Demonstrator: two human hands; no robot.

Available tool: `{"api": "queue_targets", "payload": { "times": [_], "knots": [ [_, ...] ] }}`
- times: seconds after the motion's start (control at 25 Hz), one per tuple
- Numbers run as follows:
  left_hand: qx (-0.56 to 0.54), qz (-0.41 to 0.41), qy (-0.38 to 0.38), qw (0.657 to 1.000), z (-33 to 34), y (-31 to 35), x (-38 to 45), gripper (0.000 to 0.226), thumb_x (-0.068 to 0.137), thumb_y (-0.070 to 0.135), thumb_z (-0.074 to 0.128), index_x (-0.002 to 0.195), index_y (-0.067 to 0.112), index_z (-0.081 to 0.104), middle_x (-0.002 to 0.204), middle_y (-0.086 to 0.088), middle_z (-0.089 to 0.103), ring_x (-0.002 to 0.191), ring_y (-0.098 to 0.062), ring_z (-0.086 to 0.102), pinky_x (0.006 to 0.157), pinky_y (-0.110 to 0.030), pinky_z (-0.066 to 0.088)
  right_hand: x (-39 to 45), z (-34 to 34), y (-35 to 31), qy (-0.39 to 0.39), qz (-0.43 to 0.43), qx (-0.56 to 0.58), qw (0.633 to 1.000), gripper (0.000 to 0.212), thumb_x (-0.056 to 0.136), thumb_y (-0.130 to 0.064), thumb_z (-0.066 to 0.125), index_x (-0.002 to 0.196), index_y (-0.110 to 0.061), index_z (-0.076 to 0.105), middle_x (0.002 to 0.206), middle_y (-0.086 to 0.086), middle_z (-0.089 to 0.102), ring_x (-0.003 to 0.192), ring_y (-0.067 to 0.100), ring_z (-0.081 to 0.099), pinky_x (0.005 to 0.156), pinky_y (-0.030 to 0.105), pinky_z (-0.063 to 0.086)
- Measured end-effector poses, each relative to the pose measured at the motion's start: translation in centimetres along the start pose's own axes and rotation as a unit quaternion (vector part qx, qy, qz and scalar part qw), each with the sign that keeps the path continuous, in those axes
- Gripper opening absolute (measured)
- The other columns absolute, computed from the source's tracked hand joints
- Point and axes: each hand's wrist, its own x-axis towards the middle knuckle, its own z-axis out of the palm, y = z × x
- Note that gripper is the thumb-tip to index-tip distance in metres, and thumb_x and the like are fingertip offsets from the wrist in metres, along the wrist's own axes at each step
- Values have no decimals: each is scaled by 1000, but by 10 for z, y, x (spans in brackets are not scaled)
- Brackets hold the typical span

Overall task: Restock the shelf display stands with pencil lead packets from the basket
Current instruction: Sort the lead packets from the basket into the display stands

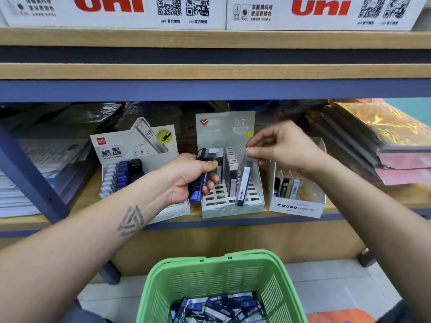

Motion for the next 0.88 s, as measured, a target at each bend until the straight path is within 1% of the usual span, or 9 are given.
{"api": "queue_targets", "payload": {
  "times": [0.12, 0.2, 0.32, 0.4, 0.48, 0.64, 0.76, 0.88],
  "knots": [
    [-2, 2, -8, 1000, 5, -1, 3, 7, 99, 8, 58, 95, 3, 56, 63, -13, 60, 46, -18, 51, 38, -20, 38, 0, 4, 3, 18, -35, -42, 998, 11, 83, -7, 80, 91, -3, 75, 73, 8, 75, 70, 28, 74, 70, 36, 63],
    [0, 3, -12, 1000, 6, -1, 4, 7, 100, 9, 58, 98, 3, 57, 62, -13, 60, 47, -18, 51, 38, -20, 38, 0, 8, 5, 20, -49, -63, 997, 9, 83, -9, 81, 90, -7, 76, 73, 5, 74, 67, 22, 74, 70, 35, 62],
    [1, 4, -10, 1000, 3, -1, 4, 8, 99, 9, 58, 94, 3, 58, 63, -12, 60, 48, -18, 51, 39, -21, 39, 0, 15, 7, 22, -64, -94, 993, 9, 82, -11, 83, 90, -12, 77, 76, -1, 74, 69, 10, 71, 73, 34, 61],
    [0, 2, -11, 1000, 0, -1, 3, 10, 99, 9, 59, 90, 4, 57, 62, -12, 60, 48, -17, 52, 39, -21, 39, 0, 17, 8, 28, -68, -110, 991, 11, 82, -13, 83, 91, -13, 78, 78, -2, 75, 73, 9, 72, 79, 36, 61],
    [1, -1, -11, 1000, -2, -1, 2, 12, 99, 9, 59, 89, 4, 56, 62, -12, 60, 47, -17, 52, 38, -21, 39, 0, 18, 9, 40, -68, -115, 990, 11, 82, -14, 84, 91, -14, 79, 78, -4, 75, 74, 10, 72, 80, 38, 61],
    [5, -3, -6, 1000, -4, 0, 0, 9, 99, 10, 59, 93, 4, 56, 63, -12, 61, 47, -18, 53, 38, -22, 40, -1, 23, 12, 70, -73, -113, 988, 9, 82, -15, 83, 90, -15, 80, 79, -5, 75, 76, 11, 72, 80, 39, 61],
    [2, -2, -4, 1000, -5, 1, -1, 8, 98, 10, 60, 98, 3, 57, 64, -12, 62, 48, -18, 53, 38, -22, 40, -2, 25, 12, 43, -72, -139, 987, 9, 82, -15, 83, 91, -15, 81, 82, -6, 76, 79, 7, 72, 83, 34, 60],
    [1, -2, -3, 1000, -6, 1, -2, 9, 98, 11, 61, 101, 3, 57, 65, -13, 62, 49, -18, 53, 38, -22, 41, -5, 28, 12, -11, -83, -207, 975, 14, 84, -17, 81, 98, -17, 81, 95, -7, 77, 90, 2, 69, 89, 22, 54]
  ]
}}
